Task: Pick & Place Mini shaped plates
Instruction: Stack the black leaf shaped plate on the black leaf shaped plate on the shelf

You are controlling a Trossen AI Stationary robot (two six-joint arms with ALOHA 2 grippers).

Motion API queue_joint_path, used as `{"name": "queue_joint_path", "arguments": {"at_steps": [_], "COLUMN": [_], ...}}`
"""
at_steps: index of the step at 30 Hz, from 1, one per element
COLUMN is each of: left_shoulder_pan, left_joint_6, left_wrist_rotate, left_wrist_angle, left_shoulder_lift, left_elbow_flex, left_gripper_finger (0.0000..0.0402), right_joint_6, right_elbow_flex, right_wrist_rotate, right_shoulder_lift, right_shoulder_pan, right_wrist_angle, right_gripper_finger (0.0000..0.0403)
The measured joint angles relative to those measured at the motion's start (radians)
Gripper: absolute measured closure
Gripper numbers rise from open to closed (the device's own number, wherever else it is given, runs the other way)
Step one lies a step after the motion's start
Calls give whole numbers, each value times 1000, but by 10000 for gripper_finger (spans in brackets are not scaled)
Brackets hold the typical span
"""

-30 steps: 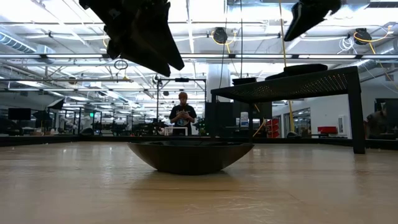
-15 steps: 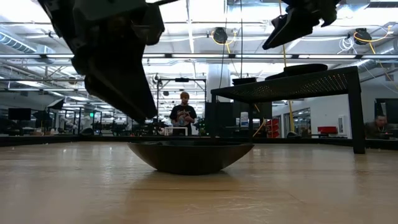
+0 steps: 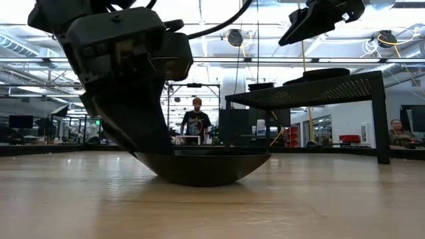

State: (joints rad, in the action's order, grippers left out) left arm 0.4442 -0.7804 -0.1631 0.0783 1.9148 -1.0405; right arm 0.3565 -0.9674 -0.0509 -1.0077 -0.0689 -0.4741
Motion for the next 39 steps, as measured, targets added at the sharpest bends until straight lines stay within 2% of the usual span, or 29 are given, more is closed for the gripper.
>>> {"name": "queue_joint_path", "arguments": {"at_steps": [4,8,10,12,15,17,20,23,25,28,31,37,39], "left_shoulder_pan": [0,-1,-5,-6,-6,-4,3,14,16,14,8,-17,-22], "left_joint_6": [36,71,90,114,167,219,332,482,573,673,693,679,669], "left_wrist_rotate": [-1,6,10,-15,-144,-267,-476,-704,-811,-865,-885,-869,-859], "left_wrist_angle": [0,-3,-1,27,139,220,243,183,143,68,53,56,61], "left_shoulder_lift": [-4,-5,-10,-29,-75,-120,-188,-222,-233,-232,-229,-225,-225], "left_elbow_flex": [0,0,-1,-1,-29,-52,-88,-112,-112,-115,-114,-113,-113], "left_gripper_finger": [284,368,390,391,397,397,398,398,399,399,399,400,399], "right_joint_6": [-1,-3,-19,-29,-44,-68,-127,-167,-156,-130,-130,-169,-161], "right_elbow_flex": [0,0,0,0,0,0,41,143,223,322,367,368,360], "right_wrist_rotate": [0,0,-1,-1,-1,-2,-3,-4,-28,-152,-241,-237,-237], "right_shoulder_lift": [0,0,0,0,-1,-1,0,-3,-18,-52,-101,-265,-305], "right_shoulder_pan": [0,0,10,32,92,140,215,278,308,342,354,354,354], "right_wrist_angle": [0,0,6,16,48,75,181,381,546,747,879,1046,1054], "right_gripper_finger": [273,273,273,273,273,273,273,273,273,273,269,244,234]}}
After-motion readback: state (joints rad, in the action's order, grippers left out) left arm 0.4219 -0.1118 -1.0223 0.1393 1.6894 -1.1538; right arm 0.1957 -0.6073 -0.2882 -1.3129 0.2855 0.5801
